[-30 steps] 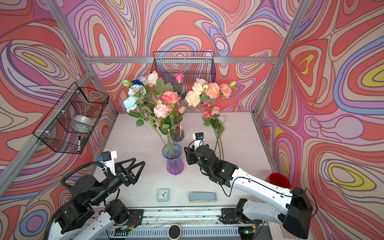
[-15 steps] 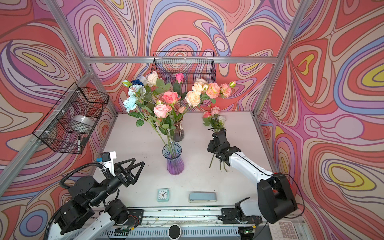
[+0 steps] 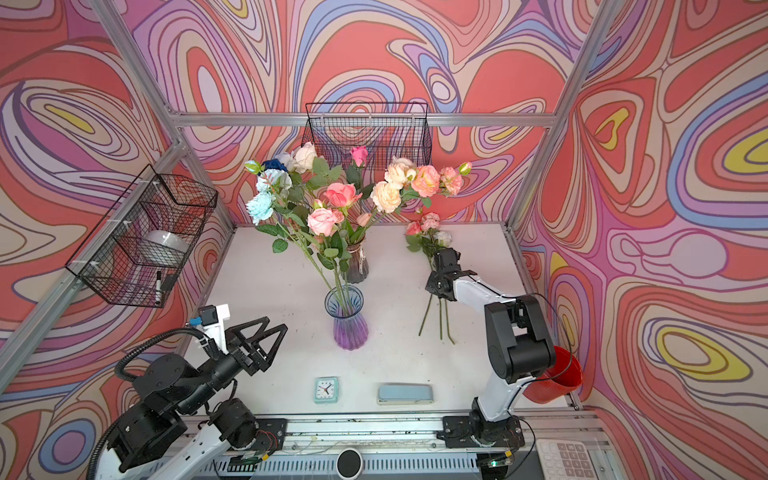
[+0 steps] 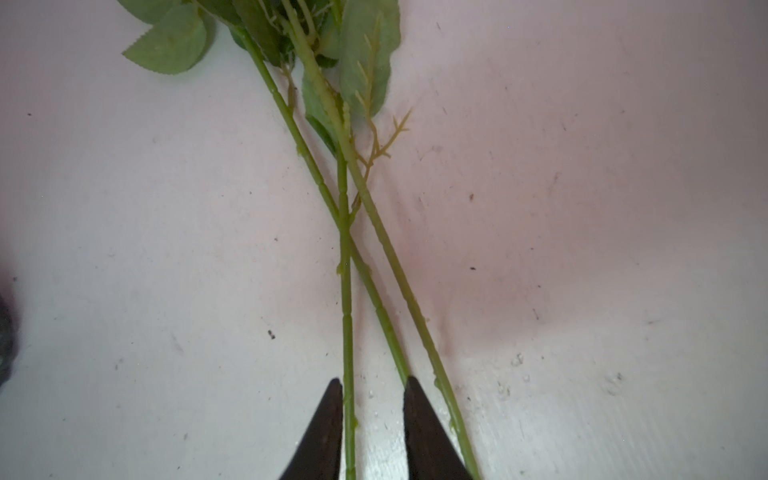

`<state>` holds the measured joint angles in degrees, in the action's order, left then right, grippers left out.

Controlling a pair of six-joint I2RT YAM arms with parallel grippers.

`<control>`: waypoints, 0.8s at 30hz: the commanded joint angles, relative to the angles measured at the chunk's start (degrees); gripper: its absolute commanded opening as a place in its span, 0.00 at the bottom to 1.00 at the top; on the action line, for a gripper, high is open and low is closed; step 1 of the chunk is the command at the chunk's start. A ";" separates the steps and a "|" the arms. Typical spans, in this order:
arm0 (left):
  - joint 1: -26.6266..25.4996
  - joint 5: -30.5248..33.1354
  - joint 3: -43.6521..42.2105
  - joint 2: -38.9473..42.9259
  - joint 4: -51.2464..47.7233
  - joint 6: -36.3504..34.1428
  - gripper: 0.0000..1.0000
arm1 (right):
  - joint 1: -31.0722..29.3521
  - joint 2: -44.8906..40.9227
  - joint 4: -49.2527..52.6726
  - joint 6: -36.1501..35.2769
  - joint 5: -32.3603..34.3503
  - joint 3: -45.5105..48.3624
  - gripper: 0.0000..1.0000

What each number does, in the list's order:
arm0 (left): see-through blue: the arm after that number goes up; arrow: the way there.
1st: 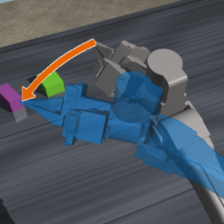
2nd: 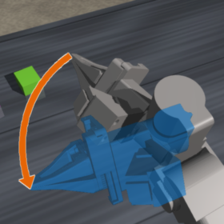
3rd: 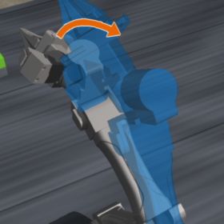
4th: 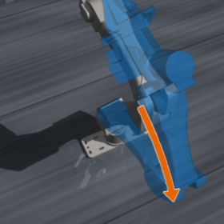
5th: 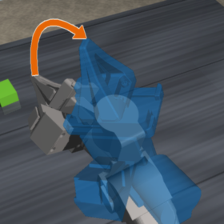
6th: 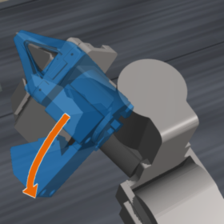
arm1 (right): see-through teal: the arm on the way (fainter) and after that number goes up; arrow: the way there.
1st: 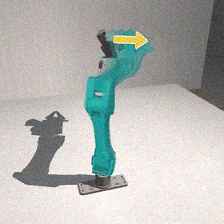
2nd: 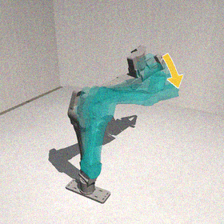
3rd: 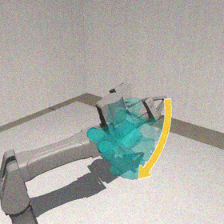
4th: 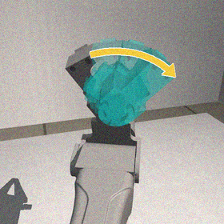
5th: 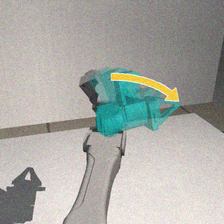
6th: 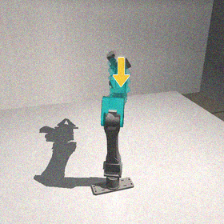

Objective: Arrange the flowers into the vase
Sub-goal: 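Lower the right gripper over the remaining rose stems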

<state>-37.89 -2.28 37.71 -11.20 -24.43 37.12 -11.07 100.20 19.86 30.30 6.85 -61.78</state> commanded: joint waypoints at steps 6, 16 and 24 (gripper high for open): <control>-0.26 0.72 -0.34 0.65 -1.30 0.25 1.00 | 1.53 5.28 2.17 -2.24 4.18 -3.80 0.24; -0.26 1.12 -0.31 0.92 -1.58 0.14 1.00 | 2.58 9.46 2.20 -2.87 4.10 -4.53 0.20; -0.26 0.41 -0.37 0.83 -1.24 0.08 1.00 | 2.49 5.94 -0.75 -5.22 3.13 -1.85 0.00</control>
<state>-37.89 -1.87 37.71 -10.96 -24.71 37.12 -8.88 108.20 20.14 26.30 9.85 -64.95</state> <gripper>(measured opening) 0.998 0.053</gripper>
